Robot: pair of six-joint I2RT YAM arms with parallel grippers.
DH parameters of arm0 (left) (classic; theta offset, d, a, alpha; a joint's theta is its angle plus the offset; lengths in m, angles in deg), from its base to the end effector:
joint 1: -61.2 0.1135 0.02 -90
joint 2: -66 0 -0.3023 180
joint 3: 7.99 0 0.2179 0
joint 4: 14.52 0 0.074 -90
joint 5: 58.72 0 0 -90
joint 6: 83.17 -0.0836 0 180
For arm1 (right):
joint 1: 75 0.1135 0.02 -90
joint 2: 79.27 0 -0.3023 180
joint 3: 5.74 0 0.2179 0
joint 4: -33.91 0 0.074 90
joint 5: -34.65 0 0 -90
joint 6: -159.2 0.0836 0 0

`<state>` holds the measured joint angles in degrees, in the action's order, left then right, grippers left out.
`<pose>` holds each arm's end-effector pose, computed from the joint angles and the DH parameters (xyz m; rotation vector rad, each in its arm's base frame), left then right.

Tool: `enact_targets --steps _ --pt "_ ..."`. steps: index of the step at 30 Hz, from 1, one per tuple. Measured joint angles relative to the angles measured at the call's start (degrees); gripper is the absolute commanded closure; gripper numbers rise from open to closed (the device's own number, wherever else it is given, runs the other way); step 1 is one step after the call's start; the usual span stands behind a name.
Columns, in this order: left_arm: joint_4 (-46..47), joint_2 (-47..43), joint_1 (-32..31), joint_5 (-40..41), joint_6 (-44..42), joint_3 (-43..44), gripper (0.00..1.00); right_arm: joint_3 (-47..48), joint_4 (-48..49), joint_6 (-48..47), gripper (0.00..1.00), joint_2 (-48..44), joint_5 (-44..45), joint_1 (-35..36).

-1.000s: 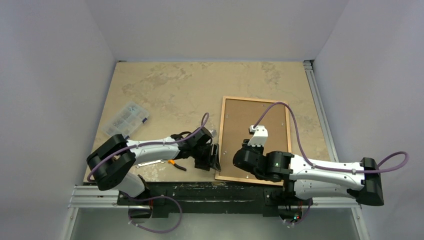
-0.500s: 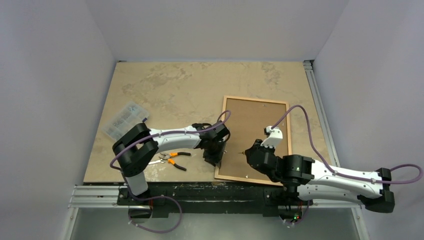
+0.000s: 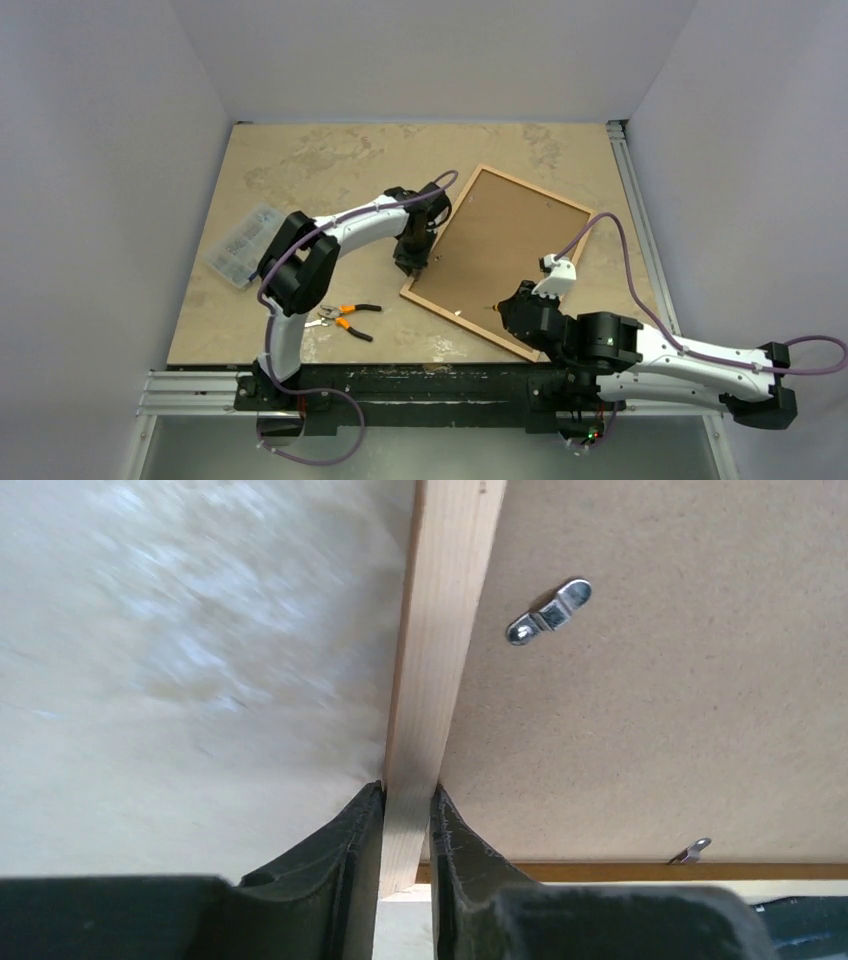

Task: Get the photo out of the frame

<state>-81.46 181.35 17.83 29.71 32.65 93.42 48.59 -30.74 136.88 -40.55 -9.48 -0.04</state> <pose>0.2789 -0.2667 0.1786 0.4642 2.9855 -0.1709 0.0789 0.0623 0.2614 0.2011 2.1512 0.4659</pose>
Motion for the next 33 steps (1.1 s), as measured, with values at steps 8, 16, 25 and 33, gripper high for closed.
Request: enact_targets --steps 8,16,25,33 --pt "2.49 -1.99 7.80 -2.03 0.81 -0.52 0.27 -0.24 -0.48 0.20 1.00 0.42 -0.39 0.00" --pt "7.61 -24.79 10.78 -7.67 14.01 -17.40 0.17 -0.26 -0.63 0.37 1.00 0.96 -0.42 0.00" --pt "16.92 -31.93 7.56 -16.13 39.74 -40.11 0.15 -2.54 -0.11 0.98 1.00 -1.29 -0.46 0.00" --pt "25.18 -30.82 -0.22 -15.32 55.04 -40.35 0.23 -3.02 -0.04 1.77 1.00 -0.92 -0.46 0.00"
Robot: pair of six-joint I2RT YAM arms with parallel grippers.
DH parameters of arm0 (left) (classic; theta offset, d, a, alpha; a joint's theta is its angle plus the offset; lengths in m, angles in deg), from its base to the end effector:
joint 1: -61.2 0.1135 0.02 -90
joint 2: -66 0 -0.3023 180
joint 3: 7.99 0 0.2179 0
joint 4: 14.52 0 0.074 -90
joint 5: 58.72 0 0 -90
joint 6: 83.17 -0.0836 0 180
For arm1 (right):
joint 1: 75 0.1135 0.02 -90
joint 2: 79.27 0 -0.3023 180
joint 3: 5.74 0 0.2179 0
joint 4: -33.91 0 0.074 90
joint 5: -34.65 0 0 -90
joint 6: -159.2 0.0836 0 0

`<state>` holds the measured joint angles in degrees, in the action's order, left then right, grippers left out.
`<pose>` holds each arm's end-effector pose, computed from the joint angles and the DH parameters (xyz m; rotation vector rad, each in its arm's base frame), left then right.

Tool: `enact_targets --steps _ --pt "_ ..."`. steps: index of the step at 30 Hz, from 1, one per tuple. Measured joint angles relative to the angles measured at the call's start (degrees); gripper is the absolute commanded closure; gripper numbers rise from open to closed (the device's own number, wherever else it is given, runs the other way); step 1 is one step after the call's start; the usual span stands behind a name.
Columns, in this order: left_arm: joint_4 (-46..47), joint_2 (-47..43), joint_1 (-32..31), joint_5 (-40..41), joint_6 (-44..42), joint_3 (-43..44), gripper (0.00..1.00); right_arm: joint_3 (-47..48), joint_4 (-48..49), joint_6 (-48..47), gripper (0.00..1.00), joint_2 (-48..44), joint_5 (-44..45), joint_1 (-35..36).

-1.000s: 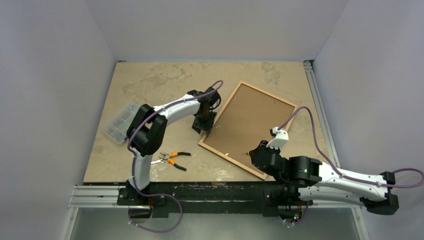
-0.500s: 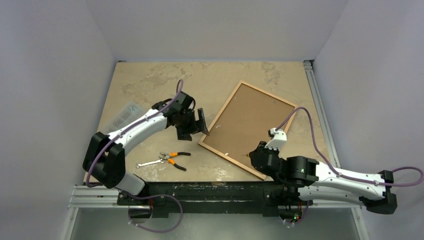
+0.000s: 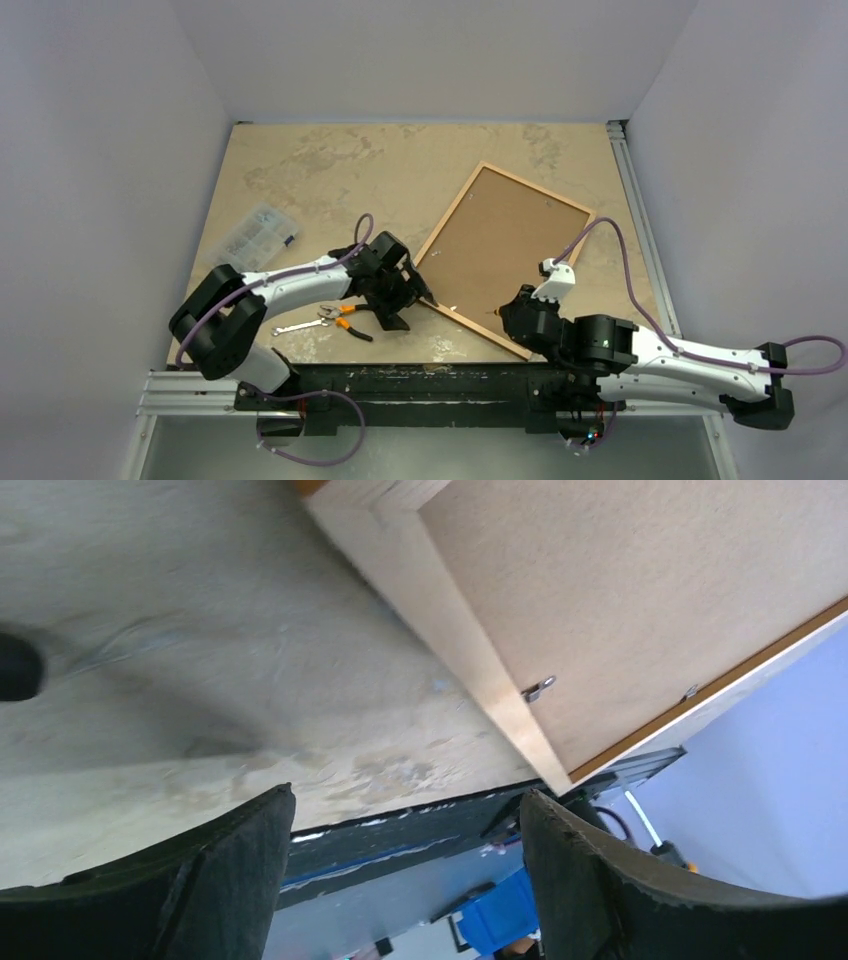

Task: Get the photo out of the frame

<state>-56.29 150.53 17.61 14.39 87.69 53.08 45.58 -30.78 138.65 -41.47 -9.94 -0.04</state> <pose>0.1684 -0.1938 0.1878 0.8608 -2.8569 0.7857 0.0773 0.0581 0.2464 0.2144 2.1735 0.4488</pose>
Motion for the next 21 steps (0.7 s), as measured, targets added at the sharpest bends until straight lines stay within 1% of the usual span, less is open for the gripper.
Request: enact_targets --steps 5,11,13,14,15,17,18,21 --pt "4.70 6.05 -1.66 0.96 7.04 1.62 0.32 0.00 -0.13 0.22 1.00 0.79 0.00 0.00" --pt "7.43 10.71 -1.97 1.27 11.65 4.48 0.34 0.00 -0.13 0.37 1.00 0.81 -0.04 0.00" --pt "8.35 11.80 -1.97 1.25 12.46 5.25 0.43 0.00 -0.15 0.46 1.00 0.81 -0.04 0.00" --pt "8.61 12.26 -1.99 1.27 12.92 5.53 0.52 0.00 -0.15 0.48 1.00 0.81 -0.04 0.00" --pt "8.63 12.61 -1.99 1.31 13.27 5.75 0.56 0.00 -0.13 0.50 1.00 0.81 -0.04 0.00" --pt "8.50 13.44 -2.10 1.84 13.62 6.16 0.60 0.00 -0.13 0.50 1.00 0.85 -0.04 0.00" --pt "8.22 13.79 -2.16 2.21 13.55 6.45 0.63 0.00 -0.15 0.48 1.00 1.01 -0.04 0.00" --pt "5.68 14.56 -2.29 3.76 12.13 8.24 0.79 0.00 -0.13 0.48 1.00 1.62 -0.02 0.00"
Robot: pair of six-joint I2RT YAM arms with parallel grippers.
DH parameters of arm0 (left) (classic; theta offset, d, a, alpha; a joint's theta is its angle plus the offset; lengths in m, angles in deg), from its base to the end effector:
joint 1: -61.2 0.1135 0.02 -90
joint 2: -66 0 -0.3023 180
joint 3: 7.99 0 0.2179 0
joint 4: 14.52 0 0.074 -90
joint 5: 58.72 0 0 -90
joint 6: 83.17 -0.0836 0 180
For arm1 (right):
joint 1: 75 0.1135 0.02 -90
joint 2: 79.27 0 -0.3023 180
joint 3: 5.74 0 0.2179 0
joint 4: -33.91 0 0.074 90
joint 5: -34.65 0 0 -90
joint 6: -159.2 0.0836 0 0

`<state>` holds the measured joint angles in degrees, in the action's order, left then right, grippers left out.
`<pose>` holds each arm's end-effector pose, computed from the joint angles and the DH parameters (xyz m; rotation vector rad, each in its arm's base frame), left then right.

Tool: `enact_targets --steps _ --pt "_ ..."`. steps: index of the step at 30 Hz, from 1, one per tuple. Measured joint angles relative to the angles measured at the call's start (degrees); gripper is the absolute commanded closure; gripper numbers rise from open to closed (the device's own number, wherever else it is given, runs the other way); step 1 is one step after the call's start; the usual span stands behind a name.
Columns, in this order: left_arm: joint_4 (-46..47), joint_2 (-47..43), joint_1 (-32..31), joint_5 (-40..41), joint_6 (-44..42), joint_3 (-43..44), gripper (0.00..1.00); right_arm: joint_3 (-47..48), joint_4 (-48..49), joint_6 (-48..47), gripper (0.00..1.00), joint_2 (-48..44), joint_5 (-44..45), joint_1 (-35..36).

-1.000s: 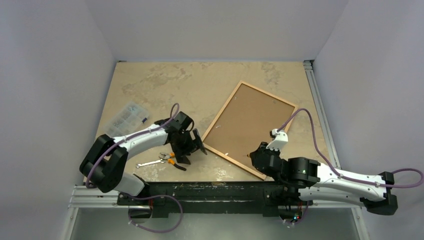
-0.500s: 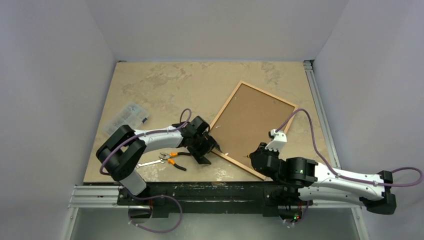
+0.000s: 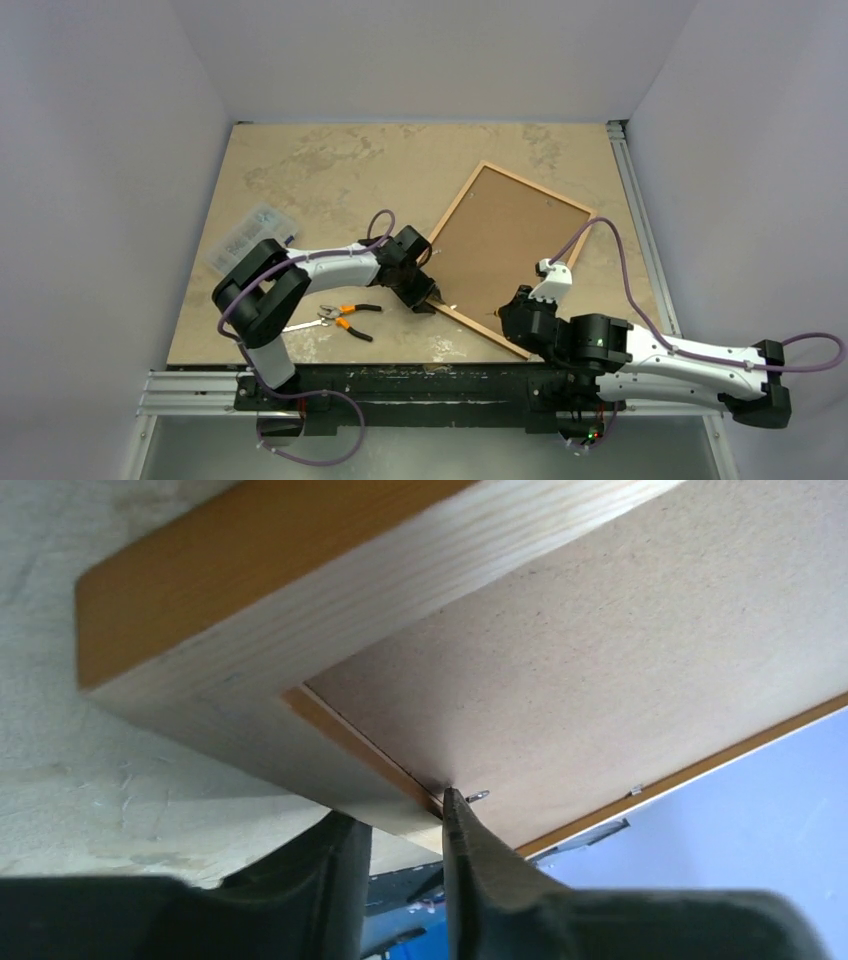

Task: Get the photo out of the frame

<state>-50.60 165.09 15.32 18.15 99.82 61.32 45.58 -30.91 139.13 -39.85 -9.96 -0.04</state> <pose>0.2094 -0.2433 0.1620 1.1282 -2.7720 0.7199 0.0782 0.0615 0.2445 0.2093 2.1865 0.4212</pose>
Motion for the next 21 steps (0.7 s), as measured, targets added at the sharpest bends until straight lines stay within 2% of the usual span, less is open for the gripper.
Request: enact_targets --steps 3,6,13,21 --pt "-3.08 1.22 0.22 1.20 -2.08 2.47 0.92 0.00 0.20 -0.11 1.00 0.92 -0.13 0.00" --pt "-5.01 3.08 1.55 2.84 -8.31 6.05 1.00 0.00 2.25 -1.60 1.00 2.69 -0.85 0.00" --pt "-10.88 8.48 4.68 4.26 -26.12 16.02 1.00 0.13 8.20 -4.81 1.00 11.34 -1.81 0.00" --pt "-15.32 9.25 6.36 9.05 -44.83 21.40 1.00 2.64 14.23 -8.48 1.00 19.58 -2.54 0.02"
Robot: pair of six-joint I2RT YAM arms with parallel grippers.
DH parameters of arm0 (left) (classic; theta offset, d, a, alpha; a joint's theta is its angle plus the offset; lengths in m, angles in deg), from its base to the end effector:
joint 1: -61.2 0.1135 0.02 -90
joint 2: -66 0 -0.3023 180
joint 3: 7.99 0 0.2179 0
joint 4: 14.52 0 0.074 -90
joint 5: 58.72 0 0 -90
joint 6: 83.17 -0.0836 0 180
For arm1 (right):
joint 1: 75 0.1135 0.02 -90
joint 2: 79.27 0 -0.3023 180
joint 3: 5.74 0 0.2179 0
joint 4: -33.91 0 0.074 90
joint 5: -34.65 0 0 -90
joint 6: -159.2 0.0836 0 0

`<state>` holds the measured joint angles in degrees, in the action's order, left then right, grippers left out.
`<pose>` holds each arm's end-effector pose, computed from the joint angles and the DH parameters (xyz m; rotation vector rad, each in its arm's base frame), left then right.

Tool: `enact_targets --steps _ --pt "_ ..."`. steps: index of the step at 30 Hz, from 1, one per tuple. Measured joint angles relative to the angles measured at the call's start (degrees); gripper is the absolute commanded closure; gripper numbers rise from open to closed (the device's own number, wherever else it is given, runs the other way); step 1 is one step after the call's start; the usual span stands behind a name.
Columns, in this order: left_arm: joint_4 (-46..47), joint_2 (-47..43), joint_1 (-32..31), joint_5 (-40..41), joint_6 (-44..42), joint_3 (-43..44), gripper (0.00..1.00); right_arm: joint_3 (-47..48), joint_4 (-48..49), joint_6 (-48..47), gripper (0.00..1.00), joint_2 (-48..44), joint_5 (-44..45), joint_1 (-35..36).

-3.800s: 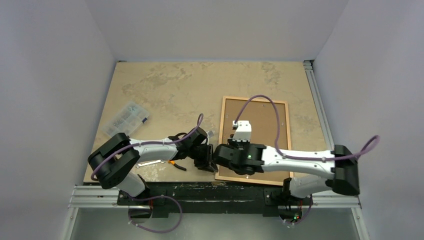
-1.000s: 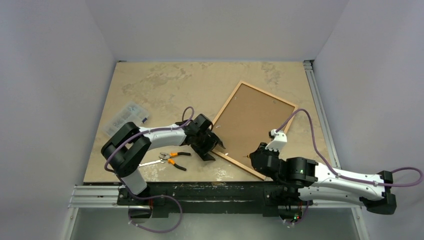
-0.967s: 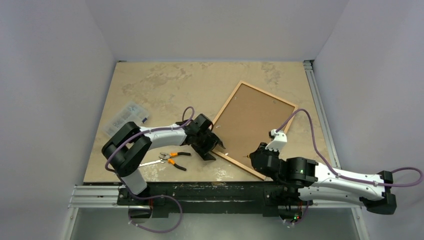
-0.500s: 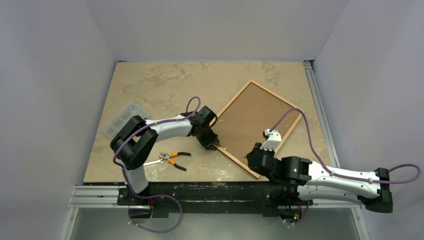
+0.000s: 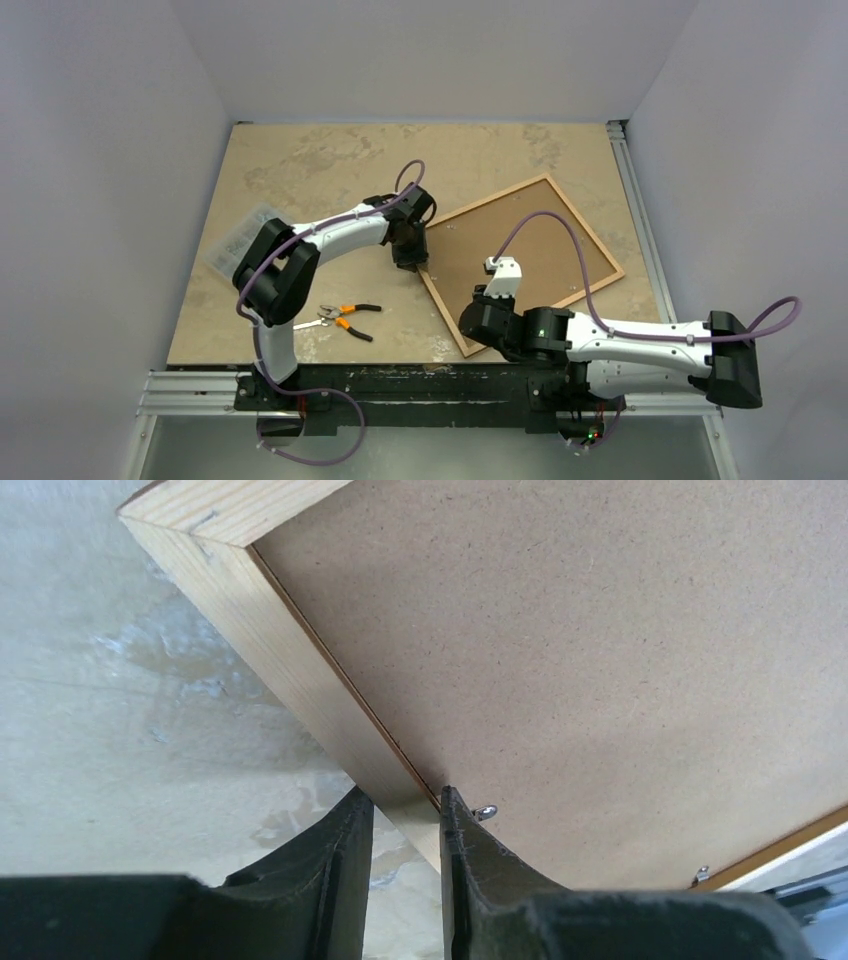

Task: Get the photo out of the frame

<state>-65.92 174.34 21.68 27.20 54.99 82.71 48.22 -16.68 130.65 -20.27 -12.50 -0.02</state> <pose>0.2886 -0.2458 0.1874 -0.1989 2.8866 -0.4450 0.0958 0.1376 0.2418 0.0060 2.2392 0.3146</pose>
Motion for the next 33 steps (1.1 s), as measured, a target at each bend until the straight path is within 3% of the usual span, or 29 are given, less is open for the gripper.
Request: enact_targets --steps 9,16,23,27,33 --pt "-1.18 0.17 0.02 1.40 -13.46 1.27 1.00 0.68 3.48 -2.40 1.00 2.34 0.07 0.00" --pt "-2.21 2.86 0.09 0.81 -18.25 4.35 1.00 0.68 6.01 -4.48 1.00 2.49 0.17 0.00" --pt "-5.60 6.21 1.79 -2.82 -17.40 9.81 0.54 1.18 11.47 -8.46 1.00 7.04 1.51 0.00" --pt "-6.10 4.57 4.44 -6.71 -14.16 8.04 0.51 3.02 13.05 -10.29 1.00 11.23 3.10 -0.13" --pt "-1.27 -9.46 7.04 -12.17 -8.81 -8.63 0.51 5.40 17.81 -14.93 1.00 15.34 3.91 -2.47"
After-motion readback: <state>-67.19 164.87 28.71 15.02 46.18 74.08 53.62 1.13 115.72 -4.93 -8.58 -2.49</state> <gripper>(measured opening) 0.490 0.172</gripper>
